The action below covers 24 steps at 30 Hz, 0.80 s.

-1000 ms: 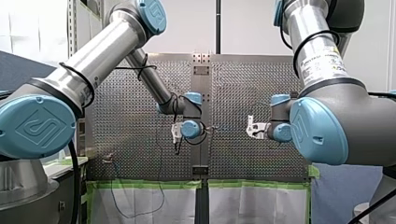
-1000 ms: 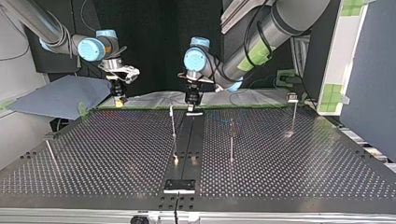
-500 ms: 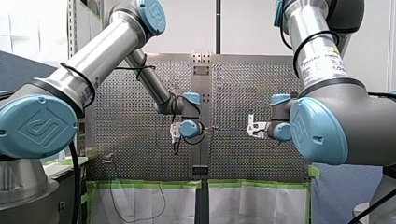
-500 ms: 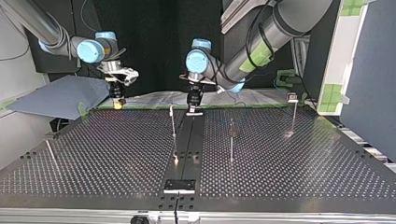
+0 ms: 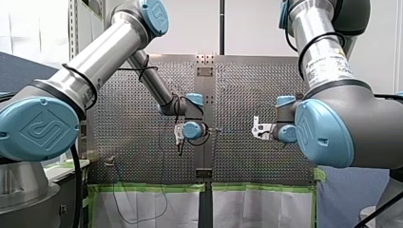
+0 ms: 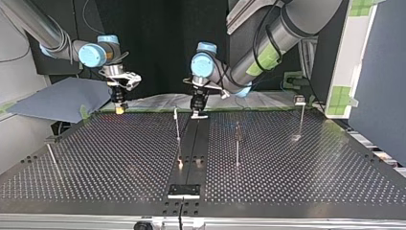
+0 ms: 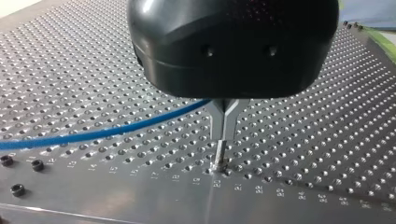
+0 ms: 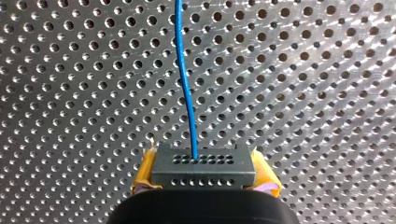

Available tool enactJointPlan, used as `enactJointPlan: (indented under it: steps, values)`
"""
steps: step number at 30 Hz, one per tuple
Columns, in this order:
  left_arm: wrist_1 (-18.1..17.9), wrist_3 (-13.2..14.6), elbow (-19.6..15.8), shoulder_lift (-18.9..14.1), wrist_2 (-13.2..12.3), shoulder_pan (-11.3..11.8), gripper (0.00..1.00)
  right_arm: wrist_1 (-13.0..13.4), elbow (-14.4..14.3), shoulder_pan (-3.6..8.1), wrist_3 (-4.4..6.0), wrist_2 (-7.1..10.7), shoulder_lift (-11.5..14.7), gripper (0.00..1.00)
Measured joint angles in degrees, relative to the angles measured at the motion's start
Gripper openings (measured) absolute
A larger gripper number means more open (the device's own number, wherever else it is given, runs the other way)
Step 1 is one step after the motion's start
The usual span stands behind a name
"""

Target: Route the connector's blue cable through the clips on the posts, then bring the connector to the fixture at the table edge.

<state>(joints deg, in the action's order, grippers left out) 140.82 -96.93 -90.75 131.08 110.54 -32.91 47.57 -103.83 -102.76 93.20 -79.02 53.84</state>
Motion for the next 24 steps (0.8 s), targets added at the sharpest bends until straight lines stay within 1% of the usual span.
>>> enactJointPlan:
  steps: [4,7,14,24]
  values:
    - [0.0,0.0,0.3,0.0,-0.6,0.5,0.03,-0.5,1.0,-0.06,-0.27,-0.05,-1.7,0.0]
    - [0.1,0.0,0.4,0.0,-0.8,0.8,0.03,-0.5,1.3,-0.04,-0.3,-0.03,-2.2,0.0]
    - [0.2,-0.3,0.4,0.1,-1.6,1.3,0.03,-1.2,2.6,-0.02,-0.21,0.07,-2.5,0.0]
    - [0.3,-1.5,0.5,0.1,-2.8,1.7,0.03,-2.3,4.4,0.02,-0.14,0.08,-2.5,0.0]
